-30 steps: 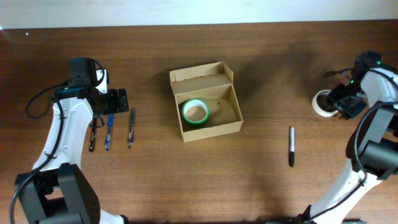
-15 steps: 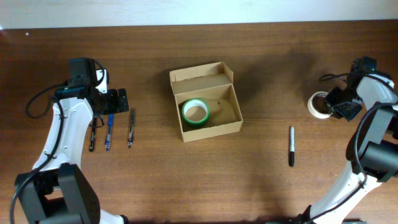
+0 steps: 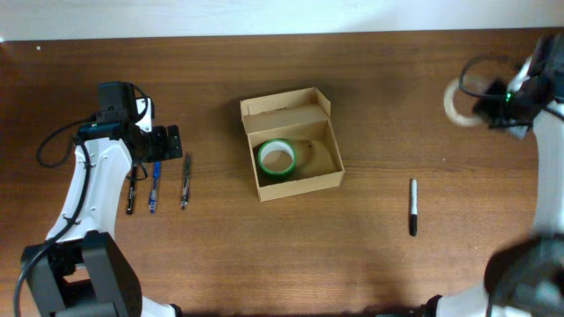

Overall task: Pack container
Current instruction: 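Carry the white tape into the box onto the green tape, release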

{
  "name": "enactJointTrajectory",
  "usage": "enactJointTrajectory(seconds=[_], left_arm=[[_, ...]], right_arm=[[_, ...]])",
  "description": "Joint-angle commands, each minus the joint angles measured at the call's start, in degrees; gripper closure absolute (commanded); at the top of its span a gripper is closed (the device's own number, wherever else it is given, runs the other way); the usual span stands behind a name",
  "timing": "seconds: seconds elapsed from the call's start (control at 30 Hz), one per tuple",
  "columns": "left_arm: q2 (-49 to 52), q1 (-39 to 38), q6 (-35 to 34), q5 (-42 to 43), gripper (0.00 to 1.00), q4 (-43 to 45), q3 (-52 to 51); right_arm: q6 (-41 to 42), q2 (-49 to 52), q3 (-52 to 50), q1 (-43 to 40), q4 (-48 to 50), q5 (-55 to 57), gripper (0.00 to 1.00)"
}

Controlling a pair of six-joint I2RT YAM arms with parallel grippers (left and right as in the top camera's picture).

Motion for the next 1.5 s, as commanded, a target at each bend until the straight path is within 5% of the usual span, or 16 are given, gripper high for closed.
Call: enactJointTrajectory(seconds=[0.0,0.23,0.43,0.97,1.47], left_arm=[[0.42,0.2,0.68,-0.17,0.01,-0.02,1.03],[0.42,0.2,0.68,-0.17,0.01,-0.02,1.03],[0.42,0.2,0.68,-0.17,0.01,0.0,1.03],[0.42,0.2,0.68,-0.17,0.01,0.0,1.03],[0.42,0.2,0.68,-0.17,0.01,-0.02,1.03]], right_arm=[[-6.97,-11.17,7.23,10.64,-2.95,-3.04,0.96],[-15.54,-16.09,9.27,35.76,-3.93,3.1,0.96],[-24.35,-3.87,8.96,52.13,-5.46,12.24,0.96],[-24.24,18.58,8.96,52.81,-1.33,11.65,0.96],[-22.77,26.1,8.94,52.81,3.23,11.1,0.91]])
